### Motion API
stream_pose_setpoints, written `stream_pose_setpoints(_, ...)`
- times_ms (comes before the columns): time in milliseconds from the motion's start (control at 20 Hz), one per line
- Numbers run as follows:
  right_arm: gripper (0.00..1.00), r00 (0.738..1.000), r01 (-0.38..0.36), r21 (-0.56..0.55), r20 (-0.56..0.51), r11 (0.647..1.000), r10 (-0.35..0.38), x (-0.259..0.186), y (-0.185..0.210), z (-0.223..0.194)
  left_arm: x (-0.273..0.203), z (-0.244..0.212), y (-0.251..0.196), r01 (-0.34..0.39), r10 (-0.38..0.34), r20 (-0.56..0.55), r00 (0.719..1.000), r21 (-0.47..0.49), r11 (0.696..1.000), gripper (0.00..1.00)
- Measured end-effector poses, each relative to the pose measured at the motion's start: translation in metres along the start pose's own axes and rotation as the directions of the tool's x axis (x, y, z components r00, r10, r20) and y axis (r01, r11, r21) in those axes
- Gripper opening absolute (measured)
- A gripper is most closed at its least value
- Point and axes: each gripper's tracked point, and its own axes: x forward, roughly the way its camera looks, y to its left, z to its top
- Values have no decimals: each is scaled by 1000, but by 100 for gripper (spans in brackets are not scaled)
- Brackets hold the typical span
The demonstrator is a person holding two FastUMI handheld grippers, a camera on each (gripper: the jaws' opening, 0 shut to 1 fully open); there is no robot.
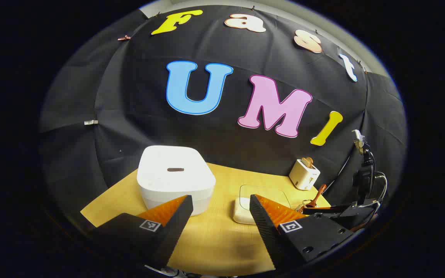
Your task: Close the left gripper, press the button to open the rice cooker; take a wooden spoon from the chopstick holder with the right hand, scoop a spoonful of rice and pour it into the rice cooker, then put the wooden spoon back into the chopstick holder.
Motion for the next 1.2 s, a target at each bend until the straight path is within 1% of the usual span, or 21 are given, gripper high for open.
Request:
stream_pose_setpoints(100,99,998,24,-5,53,1000,-23,-3,-6,17,0,11,1,0,-1,25,1000,14,1000,95)
stream_pose_setpoints(200,99,991,52,-7,124,999,-51,-10,-14,40,2,21,-3,18,-19,45,999,28,999,95)
stream_pose_setpoints(350,98,966,114,-27,238,993,-104,-26,-29,77,8,29,-5,37,-40,43,998,64,997,96)
stream_pose_setpoints(400,98,954,137,-30,272,990,-124,-32,-34,87,11,29,-7,56,-59,33,998,76,996,96)
stream_pose_setpoints(550,99,926,194,-6,332,981,-181,-54,-49,100,20,25,-16,116,-116,-12,993,86,989,96)
stream_pose_setpoints(700,98,905,253,44,342,966,-253,-74,-68,87,29,23,-18,134,-133,-20,991,82,988,95)
stream_pose_setpoints(850,98,910,276,80,300,958,-287,-80,-77,65,37,24,-19,134,-134,-1,991,76,988,95)
stream_pose_setpoints(1000,99,906,293,104,287,951,-310,-82,-81,62,41,21,-27,163,-162,-20,987,65,984,96)
stream_pose_setpoints(1100,98,903,307,96,286,947,-322,-83,-83,62,43,24,-31,187,-186,-23,982,47,981,95)
stream_pose_setpoints(1200,99,900,315,103,282,944,-331,-84,-86,61,47,27,-29,191,-190,-22,982,47,981,96)
